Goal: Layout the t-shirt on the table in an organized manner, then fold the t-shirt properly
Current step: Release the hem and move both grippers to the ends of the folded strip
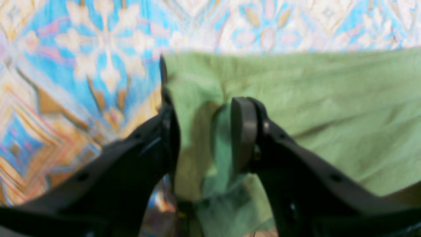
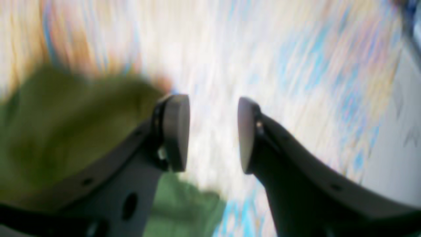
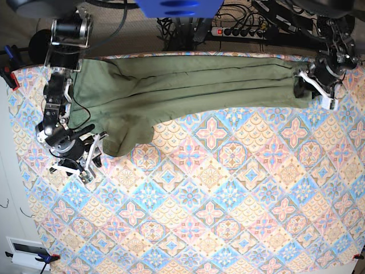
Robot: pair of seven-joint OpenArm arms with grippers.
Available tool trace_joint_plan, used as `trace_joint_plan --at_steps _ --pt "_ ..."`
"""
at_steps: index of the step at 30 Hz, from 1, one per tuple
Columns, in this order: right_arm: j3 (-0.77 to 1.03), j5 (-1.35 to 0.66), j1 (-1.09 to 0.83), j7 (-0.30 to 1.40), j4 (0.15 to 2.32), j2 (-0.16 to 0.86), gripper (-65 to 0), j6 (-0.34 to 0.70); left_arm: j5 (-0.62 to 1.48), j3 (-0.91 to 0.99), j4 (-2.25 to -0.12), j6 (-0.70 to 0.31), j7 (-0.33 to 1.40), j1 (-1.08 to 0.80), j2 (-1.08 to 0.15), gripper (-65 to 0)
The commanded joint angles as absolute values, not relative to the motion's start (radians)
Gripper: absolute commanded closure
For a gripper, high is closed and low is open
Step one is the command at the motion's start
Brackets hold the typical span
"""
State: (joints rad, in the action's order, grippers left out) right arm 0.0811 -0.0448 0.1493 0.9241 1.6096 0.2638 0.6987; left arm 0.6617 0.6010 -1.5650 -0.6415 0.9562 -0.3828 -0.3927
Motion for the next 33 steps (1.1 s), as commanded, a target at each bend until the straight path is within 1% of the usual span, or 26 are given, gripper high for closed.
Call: trace_joint_plan --at_steps 1,5,9,11,16,26,28,29,31,33 --pt "0.076 -0.036 0.153 0.935 1.578 0.272 -23.3 0.698 0.684 0.639 -1.58 -0.644 0.954 -0.384 -0.407 -22.9" --pt "0.068 -0.035 0.248 0.911 1.426 0.243 -23.3 0.698 0.739 0.685 -1.581 -0.644 0.981 -0.377 -0.4 -22.9" --pt "0.067 -0.035 0.265 0.845 1.313 0.243 -23.5 0.698 0.746 0.69 -1.581 -0.644 1.021 -0.364 -0.4 -22.9" --pt "0.067 -0.035 0.265 0.837 1.28 0.243 -25.9 0.698 0.746 0.69 -1.581 -0.644 1.023 -0.363 -0.4 -22.9" --pt "0.07 -0.035 0.265 0.835 1.241 0.243 -33.5 0.698 0.746 0.69 -1.581 -0.644 1.024 -0.363 -0.4 -23.0" --pt "0.065 -0.036 0.265 0.834 1.227 0.24 -33.6 0.698 0.746 0.69 -1.581 -0.644 1.027 -0.338 -0.4 -23.0" --pt "0.065 -0.036 0.265 0.834 1.222 0.24 -30.7 0.698 0.746 0.69 -1.581 -0.644 1.027 -0.338 -0.4 -23.0" --pt "0.065 -0.036 0.265 0.834 1.211 0.24 -28.1 0.698 0.746 0.69 -1.581 -0.644 1.027 -0.338 -0.4 -23.0" --pt "0.07 -0.038 0.265 0.834 1.188 0.24 -20.0 0.698 0.746 0.69 -1.581 -0.644 1.027 -0.335 -0.4 -23.0" --pt "0.071 -0.054 0.265 0.834 1.181 0.24 -9.9 0.698 0.746 0.69 -1.581 -0.644 1.027 -0.318 -0.398 -23.0"
